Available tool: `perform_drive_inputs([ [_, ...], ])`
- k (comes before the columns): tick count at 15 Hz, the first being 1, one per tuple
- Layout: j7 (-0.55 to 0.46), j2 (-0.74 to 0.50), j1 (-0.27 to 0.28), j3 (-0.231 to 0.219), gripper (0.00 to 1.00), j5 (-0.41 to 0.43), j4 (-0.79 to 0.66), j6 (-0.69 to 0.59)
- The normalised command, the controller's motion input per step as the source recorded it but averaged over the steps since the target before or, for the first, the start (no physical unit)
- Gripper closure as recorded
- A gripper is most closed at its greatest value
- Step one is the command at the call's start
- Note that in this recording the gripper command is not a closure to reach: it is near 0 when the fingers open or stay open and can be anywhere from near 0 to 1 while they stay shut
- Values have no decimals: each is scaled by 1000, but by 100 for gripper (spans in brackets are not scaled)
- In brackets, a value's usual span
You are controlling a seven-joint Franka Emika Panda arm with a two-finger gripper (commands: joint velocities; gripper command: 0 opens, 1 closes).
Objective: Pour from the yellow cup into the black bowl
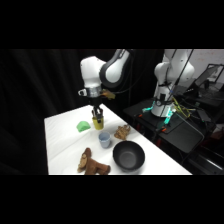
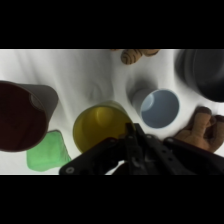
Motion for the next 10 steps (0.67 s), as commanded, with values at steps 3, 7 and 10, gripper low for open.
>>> perform_drive_inputs([
  [3,171,81,-18,0,18,-135,-20,232],
  [7,158,128,-34,-16,18,-144,18,199],
  [10,143,165,-42,-11,18,-139,65,162],
])
